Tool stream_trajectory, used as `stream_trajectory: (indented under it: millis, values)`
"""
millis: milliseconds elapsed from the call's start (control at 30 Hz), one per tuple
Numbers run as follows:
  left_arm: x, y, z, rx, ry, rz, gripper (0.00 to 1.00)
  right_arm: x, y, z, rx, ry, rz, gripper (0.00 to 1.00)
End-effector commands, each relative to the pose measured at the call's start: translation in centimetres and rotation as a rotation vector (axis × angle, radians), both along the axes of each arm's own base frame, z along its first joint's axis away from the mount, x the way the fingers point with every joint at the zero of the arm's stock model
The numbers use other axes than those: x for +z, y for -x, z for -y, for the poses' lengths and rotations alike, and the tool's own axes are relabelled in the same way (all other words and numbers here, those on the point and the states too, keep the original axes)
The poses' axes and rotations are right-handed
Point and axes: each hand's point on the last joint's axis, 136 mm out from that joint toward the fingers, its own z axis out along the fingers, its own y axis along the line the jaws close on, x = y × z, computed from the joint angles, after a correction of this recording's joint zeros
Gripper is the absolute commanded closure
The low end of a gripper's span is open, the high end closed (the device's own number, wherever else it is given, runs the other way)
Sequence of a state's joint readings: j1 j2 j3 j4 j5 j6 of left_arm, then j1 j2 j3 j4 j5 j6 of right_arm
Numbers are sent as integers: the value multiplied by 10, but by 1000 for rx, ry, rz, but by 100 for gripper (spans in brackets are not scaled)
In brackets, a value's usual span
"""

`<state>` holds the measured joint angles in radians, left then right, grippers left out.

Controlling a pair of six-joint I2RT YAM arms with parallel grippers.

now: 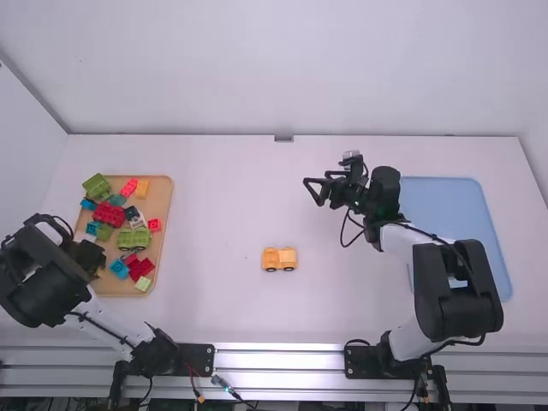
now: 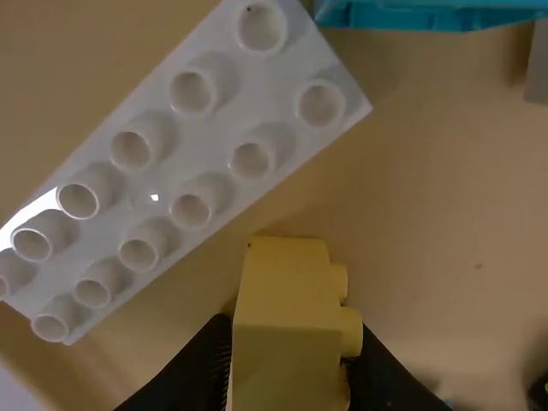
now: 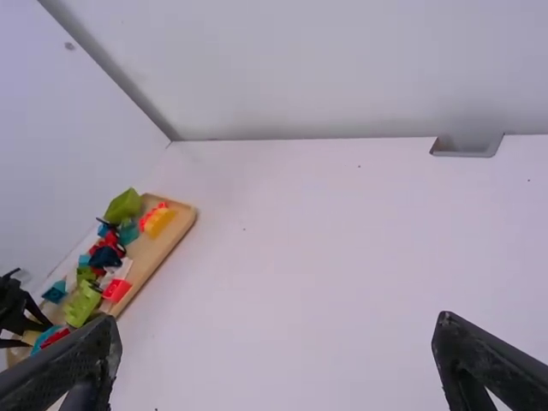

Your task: Assemble lego blocks to make yellow taxi

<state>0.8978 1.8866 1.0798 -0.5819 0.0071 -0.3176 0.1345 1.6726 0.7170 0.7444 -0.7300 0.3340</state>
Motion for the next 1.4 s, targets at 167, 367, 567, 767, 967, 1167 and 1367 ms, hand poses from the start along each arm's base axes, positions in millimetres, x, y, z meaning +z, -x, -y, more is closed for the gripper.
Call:
stream_trajectory:
  millis: [167,367,567,767,967,1167,1367]
  values:
    - [-12,12,14,11,51,-36,72,12,-4,-3,8,-4,32,5]
    - [-12,12,14,11,53,-37,76,12,-4,-3,9,-4,32,5]
    - [-12,12,14,11,51,-36,80,12,-4,-3,9,-4,32,5]
    - [-10,9,10,2,37,-25,98,12,-4,-3,9,-5,33,5]
    - [3,-2,1,-45,-6,3,98,13,-4,-3,8,-8,37,5]
    - [39,-35,9,-118,-169,118,98,13,-5,-3,4,-11,31,5]
    - [95,-88,66,-411,-292,332,98,13,-2,-8,19,-13,30,4]
